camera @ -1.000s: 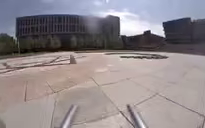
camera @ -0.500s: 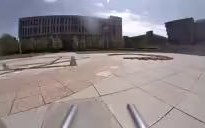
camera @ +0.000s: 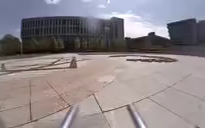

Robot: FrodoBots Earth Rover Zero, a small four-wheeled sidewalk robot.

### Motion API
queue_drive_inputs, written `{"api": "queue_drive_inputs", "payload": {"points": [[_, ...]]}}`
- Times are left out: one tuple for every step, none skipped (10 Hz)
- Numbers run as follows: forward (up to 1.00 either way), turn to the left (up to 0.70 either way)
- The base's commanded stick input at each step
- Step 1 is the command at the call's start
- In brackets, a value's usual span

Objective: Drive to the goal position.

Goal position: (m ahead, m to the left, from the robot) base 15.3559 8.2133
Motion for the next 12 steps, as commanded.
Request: {"api": "queue_drive_inputs", "payload": {"points": [[0.7,0.0],[0.7,0.0],[0.7,0.0],[0.7,0.0],[0.7,0.0],[0.7,0.0],[0.7,0.0],[0.7,0.0],[0.7,0.0],[0.7,0.0],[0.7,0.0],[0.7,0.0]]}}
